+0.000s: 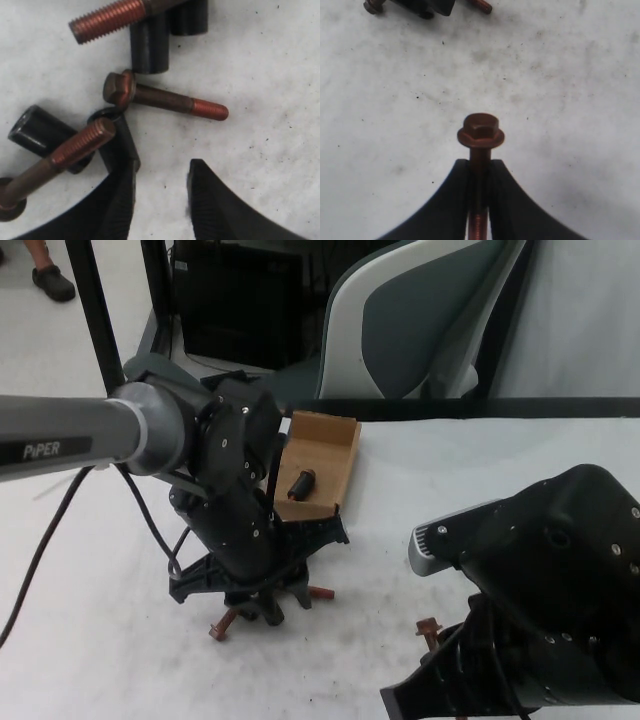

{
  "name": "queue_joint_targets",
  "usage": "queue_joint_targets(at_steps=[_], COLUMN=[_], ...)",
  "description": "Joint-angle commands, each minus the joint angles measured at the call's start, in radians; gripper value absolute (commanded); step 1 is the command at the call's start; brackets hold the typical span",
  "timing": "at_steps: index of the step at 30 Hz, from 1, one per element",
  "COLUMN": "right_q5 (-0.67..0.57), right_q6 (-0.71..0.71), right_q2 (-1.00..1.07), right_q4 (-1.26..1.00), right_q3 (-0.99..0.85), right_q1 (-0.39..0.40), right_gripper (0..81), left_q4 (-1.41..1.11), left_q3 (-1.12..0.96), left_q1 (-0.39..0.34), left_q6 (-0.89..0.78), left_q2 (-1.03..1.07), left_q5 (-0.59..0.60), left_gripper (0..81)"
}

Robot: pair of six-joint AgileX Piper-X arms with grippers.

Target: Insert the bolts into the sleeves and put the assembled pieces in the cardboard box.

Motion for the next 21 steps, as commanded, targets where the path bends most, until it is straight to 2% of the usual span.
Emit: queue_joint_targets(at_steps=[1, 12, 21], right_q5=[-0.007, -0.007, -0.007], right_q6=[-0.026, -0.035, -0.035], right_q2=[-0.013, -0.013, -0.013], right_q4=[-0.006, -0.008, -0.014], right_q3=[0.000, 0.000, 0.000], right_q1=[-0.008, -0.008, -0.008], right_gripper=[0.3, 0.3, 0.3], left_q4=[0.015, 0.035, 0.040], left_q3=[-0.009, -0.009, -0.009], left_q1=[0.008, 0.052, 0.039], left_q6=[-0.007, 0.003, -0.014], left_q2=[0.002, 0.002, 0.057], left_q5=[-0.035, -0.056, -0.001], left_gripper=[34.5, 34.5, 34.5])
